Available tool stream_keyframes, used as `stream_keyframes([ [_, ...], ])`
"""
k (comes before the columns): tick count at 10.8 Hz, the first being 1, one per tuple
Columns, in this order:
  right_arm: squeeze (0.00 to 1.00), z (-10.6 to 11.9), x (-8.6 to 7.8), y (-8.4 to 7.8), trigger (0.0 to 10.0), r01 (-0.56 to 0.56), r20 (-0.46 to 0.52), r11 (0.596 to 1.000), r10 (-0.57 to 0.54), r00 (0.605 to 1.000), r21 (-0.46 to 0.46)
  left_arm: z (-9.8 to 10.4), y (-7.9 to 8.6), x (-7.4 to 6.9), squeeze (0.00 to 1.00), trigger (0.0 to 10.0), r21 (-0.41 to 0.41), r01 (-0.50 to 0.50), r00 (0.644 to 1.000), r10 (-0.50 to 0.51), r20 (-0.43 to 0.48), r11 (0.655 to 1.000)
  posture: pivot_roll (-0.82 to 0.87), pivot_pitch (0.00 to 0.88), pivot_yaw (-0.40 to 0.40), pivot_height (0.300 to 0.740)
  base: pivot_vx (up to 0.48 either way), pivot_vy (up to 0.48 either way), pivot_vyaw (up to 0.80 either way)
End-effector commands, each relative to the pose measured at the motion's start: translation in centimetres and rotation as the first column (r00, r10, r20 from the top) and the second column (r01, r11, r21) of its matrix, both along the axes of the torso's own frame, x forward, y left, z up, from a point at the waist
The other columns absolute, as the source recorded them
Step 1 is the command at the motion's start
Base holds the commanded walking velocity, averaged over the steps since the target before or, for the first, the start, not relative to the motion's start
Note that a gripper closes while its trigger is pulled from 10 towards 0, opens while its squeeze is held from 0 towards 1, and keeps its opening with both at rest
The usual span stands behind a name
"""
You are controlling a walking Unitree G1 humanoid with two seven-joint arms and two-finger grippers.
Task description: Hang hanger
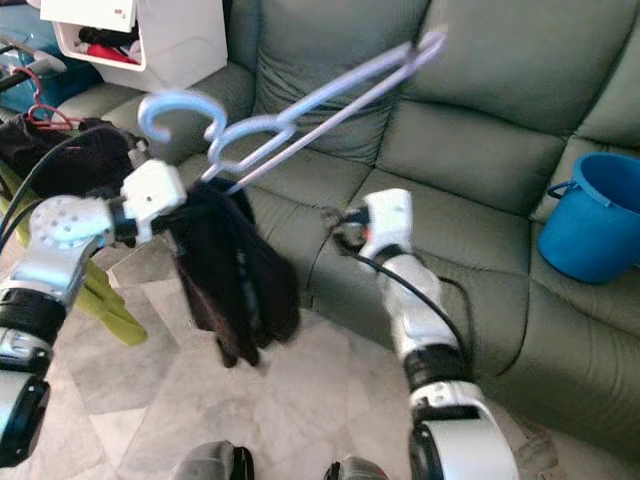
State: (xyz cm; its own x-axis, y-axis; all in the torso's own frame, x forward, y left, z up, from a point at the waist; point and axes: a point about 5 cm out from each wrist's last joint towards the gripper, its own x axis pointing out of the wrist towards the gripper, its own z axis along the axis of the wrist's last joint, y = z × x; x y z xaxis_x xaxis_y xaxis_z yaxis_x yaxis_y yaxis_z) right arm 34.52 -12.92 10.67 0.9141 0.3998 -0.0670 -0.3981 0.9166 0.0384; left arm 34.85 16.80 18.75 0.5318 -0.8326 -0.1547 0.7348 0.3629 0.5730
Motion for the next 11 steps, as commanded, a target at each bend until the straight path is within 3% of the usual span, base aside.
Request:
stream_keyframes([
  [1,0.0,-0.4,-0.4,1.5,10.0,-0.145,-0.051,0.989,0.145,0.988,0.016,2.8,-1.5,0.2,0.0,0.0,-0.034,0.057,0.994,-0.053,0.091,0.998,-0.06,0.0,-0.021,0.74,0.0,0.0,0.0],
  [2,0.0,-0.6,-0.8,2.4,10.0,-0.224,-0.082,0.973,0.228,0.97,0.05,3.2,-2.2,0.2,0.0,0.0,-0.051,0.072,0.992,-0.066,0.103,0.996,-0.06,0.0,-0.022,0.74,0.0,0.0,0.0],
  [4,0.0,-1.1,-1.7,3.5,10.0,-0.36,-0.112,0.933,0.361,0.926,0.032,3.2,-3.1,0.0,0.0,0.0,-0.049,0.089,0.99,-0.083,0.113,0.995,-0.06,0.0,-0.02,0.74,0.0,0.0,0.0],
  [6,0.0,-1.0,-1.6,3.5,10.0,-0.366,-0.127,0.93,0.366,0.922,0.026,3.0,-3.5,-0.3,0.0,0.0,-0.05,0.095,0.99,-0.09,0.107,0.994,-0.06,0.0,-0.02,0.74,0.0,0.0,0.0],
  [8,0.0,0.8,-1.0,3.7,10.0,-0.356,-0.031,0.932,0.358,0.933,0.068,2.3,-3.4,-0.3,0.0,0.0,-0.009,0.083,0.991,-0.081,0.108,0.997,-0.06,0.0,-0.022,0.74,0.0,0.0,0.0],
  [9,0.0,3.0,-0.8,3.9,10.0,-0.395,0.068,0.916,0.391,0.918,0.069,1.3,-2.9,0.0,0.0,1.0,0.005,0.039,0.995,-0.039,0.088,0.999,-0.06,0.0,-0.022,0.74,0.0,0.0,0.0],
  [11,0.0,3.7,-1.5,3.9,10.0,-0.489,0.089,0.872,0.488,0.868,-0.01,-0.2,-2.4,0.2,0.0,1.4,0.04,-0.011,0.997,0.008,0.076,0.999,-0.06,0.0,-0.022,0.74,0.0,0.0,0.0],
])
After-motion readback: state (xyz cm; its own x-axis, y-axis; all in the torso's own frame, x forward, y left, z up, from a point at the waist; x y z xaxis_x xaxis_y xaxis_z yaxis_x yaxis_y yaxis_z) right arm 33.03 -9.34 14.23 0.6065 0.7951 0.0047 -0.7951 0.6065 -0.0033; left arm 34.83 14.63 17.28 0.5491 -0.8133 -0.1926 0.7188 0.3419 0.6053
